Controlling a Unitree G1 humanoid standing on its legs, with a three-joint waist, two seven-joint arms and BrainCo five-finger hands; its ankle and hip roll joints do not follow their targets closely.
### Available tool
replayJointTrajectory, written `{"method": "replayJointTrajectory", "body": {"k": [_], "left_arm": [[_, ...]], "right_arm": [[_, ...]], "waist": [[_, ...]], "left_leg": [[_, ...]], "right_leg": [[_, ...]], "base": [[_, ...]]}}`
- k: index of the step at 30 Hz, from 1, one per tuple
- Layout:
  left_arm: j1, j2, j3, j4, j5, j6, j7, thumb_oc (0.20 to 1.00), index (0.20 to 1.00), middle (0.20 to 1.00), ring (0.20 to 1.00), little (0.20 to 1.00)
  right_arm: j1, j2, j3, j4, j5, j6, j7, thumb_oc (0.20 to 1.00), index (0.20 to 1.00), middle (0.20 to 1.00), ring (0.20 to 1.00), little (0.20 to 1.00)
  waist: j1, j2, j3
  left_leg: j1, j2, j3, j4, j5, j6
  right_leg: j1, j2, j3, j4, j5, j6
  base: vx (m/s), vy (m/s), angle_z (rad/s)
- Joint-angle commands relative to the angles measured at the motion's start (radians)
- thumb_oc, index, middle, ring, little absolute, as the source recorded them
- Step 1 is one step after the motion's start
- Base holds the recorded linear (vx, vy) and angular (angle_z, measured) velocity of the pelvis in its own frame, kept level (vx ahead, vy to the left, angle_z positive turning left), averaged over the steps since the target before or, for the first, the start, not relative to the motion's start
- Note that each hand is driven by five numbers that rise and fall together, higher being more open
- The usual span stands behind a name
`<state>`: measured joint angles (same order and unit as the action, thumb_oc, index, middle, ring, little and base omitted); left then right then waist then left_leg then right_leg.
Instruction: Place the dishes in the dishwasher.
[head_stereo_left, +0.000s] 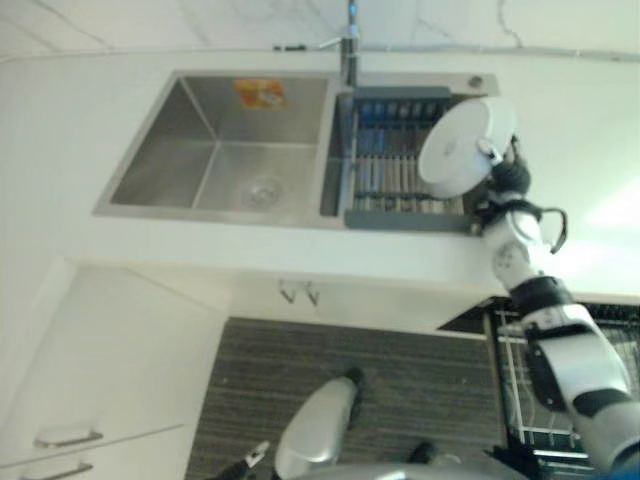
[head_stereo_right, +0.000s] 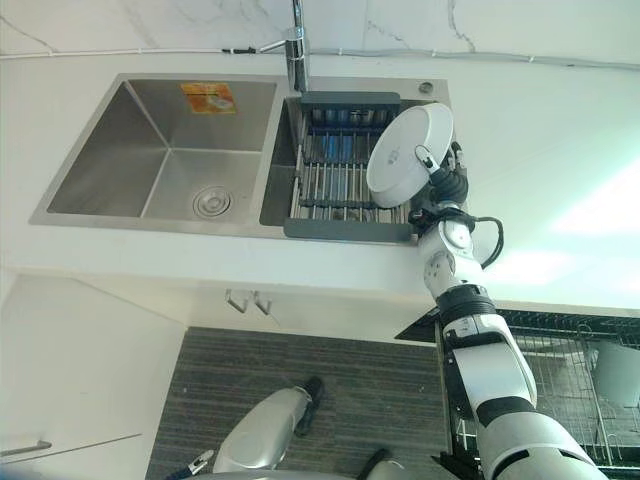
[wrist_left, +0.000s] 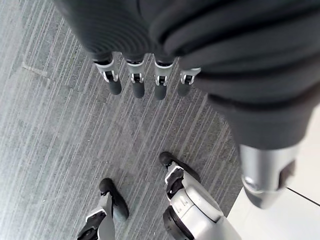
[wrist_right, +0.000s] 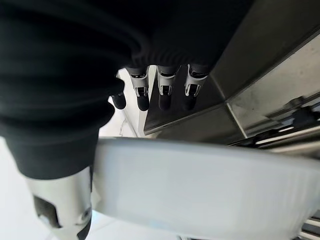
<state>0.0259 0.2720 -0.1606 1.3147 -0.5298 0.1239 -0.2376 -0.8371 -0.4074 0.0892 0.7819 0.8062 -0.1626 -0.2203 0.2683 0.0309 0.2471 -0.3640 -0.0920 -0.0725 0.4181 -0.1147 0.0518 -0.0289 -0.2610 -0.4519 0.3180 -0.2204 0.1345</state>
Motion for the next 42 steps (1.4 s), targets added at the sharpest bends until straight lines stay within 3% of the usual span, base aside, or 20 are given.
{"method": "replayJointTrajectory", "body": {"k": [1,13,14,15,16,17,24,32,36,42], "left_arm": [[-0.011,0.015,-0.070,0.027,-0.003,-0.003,-0.011,1.000,1.000,1.000,1.000,1.000],[-0.008,0.023,-0.065,0.029,-0.001,-0.016,-0.021,1.000,1.000,1.000,1.000,1.000],[-0.008,0.023,-0.066,0.030,0.001,-0.019,-0.022,1.000,1.000,1.000,1.000,1.000],[-0.010,0.023,-0.066,0.030,0.003,-0.019,-0.021,1.000,1.000,1.000,1.000,1.000],[-0.010,0.024,-0.065,0.029,0.004,-0.018,-0.022,1.000,1.000,1.000,1.000,1.000],[-0.011,0.024,-0.065,0.027,0.002,-0.015,-0.021,1.000,1.000,1.000,1.000,1.000],[-0.010,0.037,-0.051,0.025,0.011,-0.015,-0.031,1.000,1.000,1.000,1.000,1.000],[-0.005,0.049,-0.039,0.018,0.030,-0.014,-0.022,1.000,1.000,1.000,1.000,1.000],[0.006,0.047,-0.036,0.021,0.040,-0.020,-0.006,1.000,1.000,1.000,1.000,1.000],[0.016,0.041,-0.028,0.020,0.082,-0.011,0.019,1.000,1.000,1.000,1.000,1.000]], "right_arm": [[-0.050,-0.055,0.018,0.016,0.007,-0.033,0.033,1.000,1.000,1.000,1.000,1.000],[-0.083,-0.072,0.037,0.034,0.013,-0.005,0.087,1.000,1.000,1.000,1.000,1.000],[-0.084,-0.072,0.039,0.035,0.003,-0.003,0.099,0.862,0.862,0.862,0.862,0.862],[-0.087,-0.071,0.042,0.037,-0.004,-0.002,0.103,0.592,0.592,0.592,0.592,0.592],[-0.090,-0.072,0.046,0.037,-0.010,-0.001,0.106,0.429,0.429,0.429,0.429,0.429],[-0.094,-0.074,0.052,0.036,-0.020,-0.002,0.109,0.200,0.200,0.200,0.200,0.200],[-0.097,-0.090,0.081,0.014,-0.089,-0.051,0.131,0.200,0.200,0.200,0.200,0.200],[-0.073,-0.097,0.084,-0.036,-0.175,-0.109,0.011,0.200,0.200,0.200,0.200,0.200],[-0.046,-0.077,0.065,-0.089,-0.195,-0.203,-0.049,0.200,0.200,0.200,0.200,0.200],[-0.005,-0.084,0.058,-0.248,-0.272,-0.248,-0.137,0.200,0.200,0.200,0.200,0.200]], "waist": [[0.020,0.007,-0.014],[0.030,0.009,0.000],[0.031,0.009,0.002],[0.031,0.009,0.003],[0.031,0.009,0.003],[0.031,0.009,0.005],[0.031,-0.002,0.006],[0.025,-0.032,-0.006],[0.020,-0.054,-0.027],[0.004,-0.090,-0.071]], "left_leg": [[0.050,0.018,-0.028,-0.118,0.029,-0.050],[0.049,0.010,-0.047,-0.118,0.032,-0.047],[0.048,0.009,-0.049,-0.118,0.031,-0.047],[0.048,0.009,-0.049,-0.118,0.032,-0.047],[0.047,0.010,-0.050,-0.118,0.033,-0.047],[0.048,0.010,-0.050,-0.118,0.034,-0.048],[0.045,0.017,-0.047,-0.118,0.034,-0.051],[0.059,0.040,-0.032,-0.118,0.026,-0.060],[0.074,0.063,-0.015,-0.118,0.023,-0.072],[0.105,0.095,0.016,-0.118,0.010,-0.084]], "right_leg": [[-0.056,-0.085,0.057,-0.018,0.208,0.039],[-0.049,-0.080,0.052,-0.018,0.216,0.041],[-0.049,-0.080,0.051,-0.018,0.216,0.040],[-0.049,-0.080,0.051,-0.018,0.217,0.040],[-0.049,-0.079,0.051,-0.018,0.217,0.040],[-0.048,-0.079,0.051,-0.018,0.216,0.041],[-0.049,-0.076,0.051,-0.018,0.218,0.044],[-0.041,-0.061,0.052,-0.018,0.208,0.045],[-0.030,-0.045,0.053,-0.018,0.185,0.042],[-0.010,-0.020,0.053,-0.018,0.153,0.040]], "base": [[0.05,0.005,0.04],[0.01,-0.002,0.01],[0.00,0.000,0.00],[0.00,0.000,0.00],[0.00,0.000,0.00],[0.00,-0.005,0.04],[-0.01,-0.017,0.03],[-0.04,-0.059,-0.01],[-0.08,-0.106,-0.13],[-0.07,-0.088,-0.17]]}}
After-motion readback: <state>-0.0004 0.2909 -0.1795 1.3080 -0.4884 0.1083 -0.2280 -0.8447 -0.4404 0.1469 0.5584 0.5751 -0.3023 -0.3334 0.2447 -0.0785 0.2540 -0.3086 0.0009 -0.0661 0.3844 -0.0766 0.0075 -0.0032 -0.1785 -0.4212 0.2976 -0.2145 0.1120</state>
